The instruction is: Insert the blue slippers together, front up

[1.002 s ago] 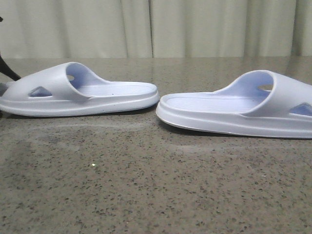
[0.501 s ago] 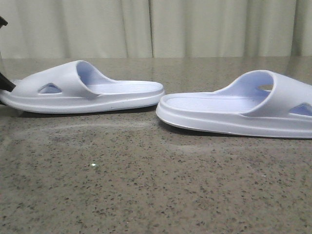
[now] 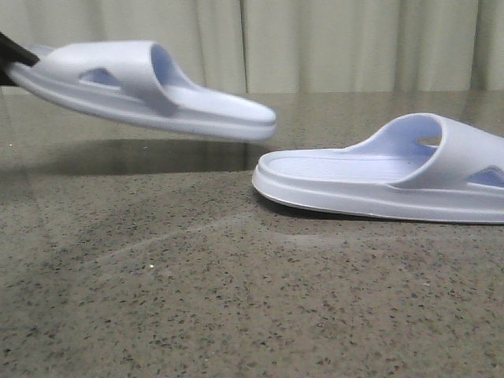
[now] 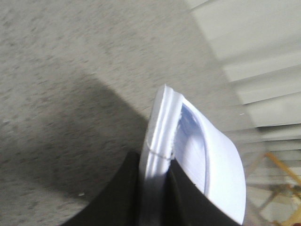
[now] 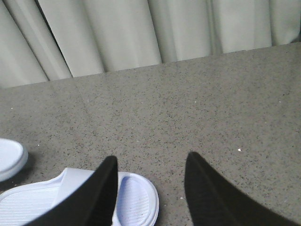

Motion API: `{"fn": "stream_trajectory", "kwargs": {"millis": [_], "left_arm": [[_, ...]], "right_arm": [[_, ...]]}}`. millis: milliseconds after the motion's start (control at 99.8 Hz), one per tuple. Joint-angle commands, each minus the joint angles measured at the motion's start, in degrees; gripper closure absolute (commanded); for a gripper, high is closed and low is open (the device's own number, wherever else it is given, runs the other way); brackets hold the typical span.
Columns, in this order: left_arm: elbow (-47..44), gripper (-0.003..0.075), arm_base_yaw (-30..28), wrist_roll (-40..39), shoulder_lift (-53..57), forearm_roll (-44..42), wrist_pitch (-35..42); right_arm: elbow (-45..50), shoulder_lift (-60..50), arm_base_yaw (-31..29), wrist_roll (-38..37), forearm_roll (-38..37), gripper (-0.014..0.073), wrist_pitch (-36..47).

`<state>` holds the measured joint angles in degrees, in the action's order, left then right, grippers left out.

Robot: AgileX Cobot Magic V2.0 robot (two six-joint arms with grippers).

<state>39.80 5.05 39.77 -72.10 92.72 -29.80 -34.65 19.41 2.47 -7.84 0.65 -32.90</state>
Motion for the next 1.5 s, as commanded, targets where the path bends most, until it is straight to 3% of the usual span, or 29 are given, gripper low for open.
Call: {"fn": "stream_trajectory", "kwargs": {"millis": [0, 200, 471, 721, 1072, 1493], "left_arm": [[1.51, 0.0703, 0.13, 2.31, 3.75, 7.05, -3.65], [1.51, 0.0704, 0.13, 2.69, 8.64, 11.96, -8.34], [1.51, 0.0704, 0.13, 2.3, 10.67, 12.61, -10.91], [1.51, 0.0704, 0.13, 2.3, 10.67, 12.61, -11.25], [1.51, 0.0704, 0.13, 2.3, 10.67, 12.61, -12.35], [1.51, 0.0704, 0.13, 2.3, 10.67, 12.5, -12.68]], "right_arm": [[-1.82, 1.0, -0.36, 0.36, -0.65, 0.0312, 3.34], [-1.71, 2.54, -0.36, 0.05, -0.95, 0.0312, -0.36], [0.44, 13.27, -0.36, -11.46, -0.65, 0.0312, -1.1], [0.44, 24.47, -0.36, -11.57, 9.19, 0.0314, 3.0], [0.44, 34.93, -0.36, -11.57, 16.72, 0.0315, 10.47], [0.44, 41.82, -0.36, -11.57, 19.03, 0.0315, 12.86]]}}
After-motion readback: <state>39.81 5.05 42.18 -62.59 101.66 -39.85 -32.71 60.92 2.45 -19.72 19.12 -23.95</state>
